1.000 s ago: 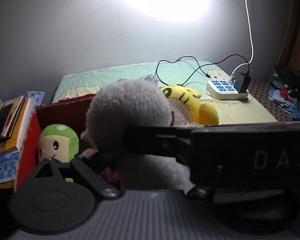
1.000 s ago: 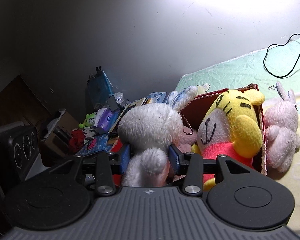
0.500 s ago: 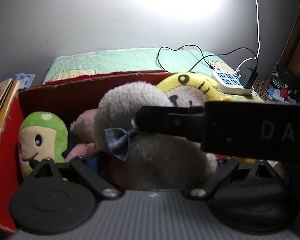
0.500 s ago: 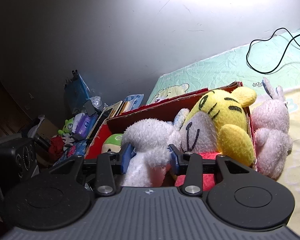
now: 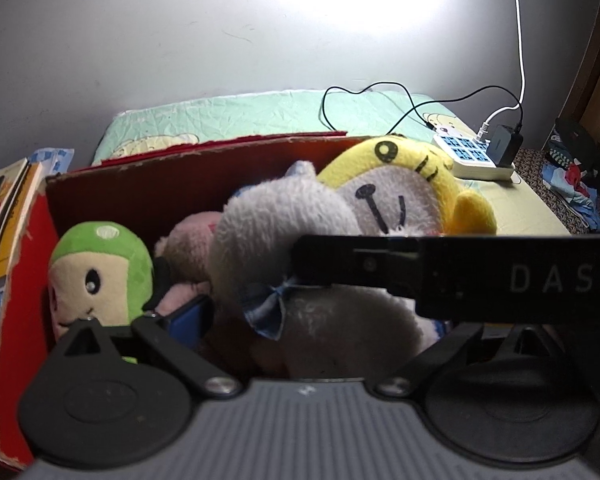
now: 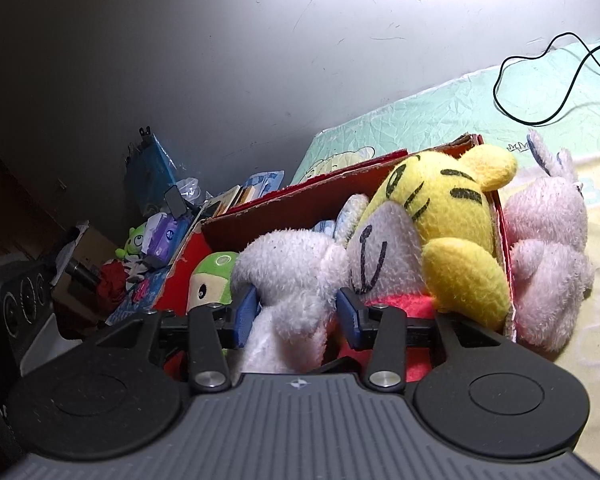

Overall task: Organize objects
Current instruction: 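Open both grippers to release the bunny and withdraw from the box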

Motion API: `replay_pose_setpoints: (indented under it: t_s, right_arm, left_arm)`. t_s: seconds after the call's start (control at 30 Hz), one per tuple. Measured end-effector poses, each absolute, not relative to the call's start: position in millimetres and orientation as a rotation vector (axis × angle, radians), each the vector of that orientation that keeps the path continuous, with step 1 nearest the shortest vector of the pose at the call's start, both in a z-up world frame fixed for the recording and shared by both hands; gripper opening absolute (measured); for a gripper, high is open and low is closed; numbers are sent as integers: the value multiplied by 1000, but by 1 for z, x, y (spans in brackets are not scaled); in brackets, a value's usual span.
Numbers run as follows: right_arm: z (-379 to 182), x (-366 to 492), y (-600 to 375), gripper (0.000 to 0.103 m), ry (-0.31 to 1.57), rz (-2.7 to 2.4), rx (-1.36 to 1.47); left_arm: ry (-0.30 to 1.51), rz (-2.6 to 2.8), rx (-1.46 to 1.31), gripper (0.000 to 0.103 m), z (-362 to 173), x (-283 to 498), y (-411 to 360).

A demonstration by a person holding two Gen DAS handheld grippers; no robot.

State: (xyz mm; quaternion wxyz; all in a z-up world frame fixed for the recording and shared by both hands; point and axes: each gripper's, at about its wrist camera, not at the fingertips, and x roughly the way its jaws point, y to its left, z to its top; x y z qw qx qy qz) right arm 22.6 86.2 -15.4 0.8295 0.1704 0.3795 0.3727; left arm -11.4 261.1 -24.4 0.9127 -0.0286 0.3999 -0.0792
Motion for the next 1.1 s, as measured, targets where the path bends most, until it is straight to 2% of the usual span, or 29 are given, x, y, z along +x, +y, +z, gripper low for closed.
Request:
replay_pose_setpoints:
  t_s: [0.17,0.67,0.87,1.0,1.1]
  right_arm:
    - [-15,18,87,50,801,794,339]
    - [-8,0,58,49,784,801,402]
    - [-4,-7,53,44,757,788,387]
    - [-4,-8,56,34,755,758,333]
    - [-4,-5,59,35,761,754,329]
  left_arm:
    - [849,-152,-68,99,-24,-18,264]
    - [843,-77,-31,100,-11,-42,261]
    - [819,-53,-25,100,-1,-53,260]
    - [801,-82,-27,100,6,-66,257]
    - [803,-99,-24,100,7,-73,252]
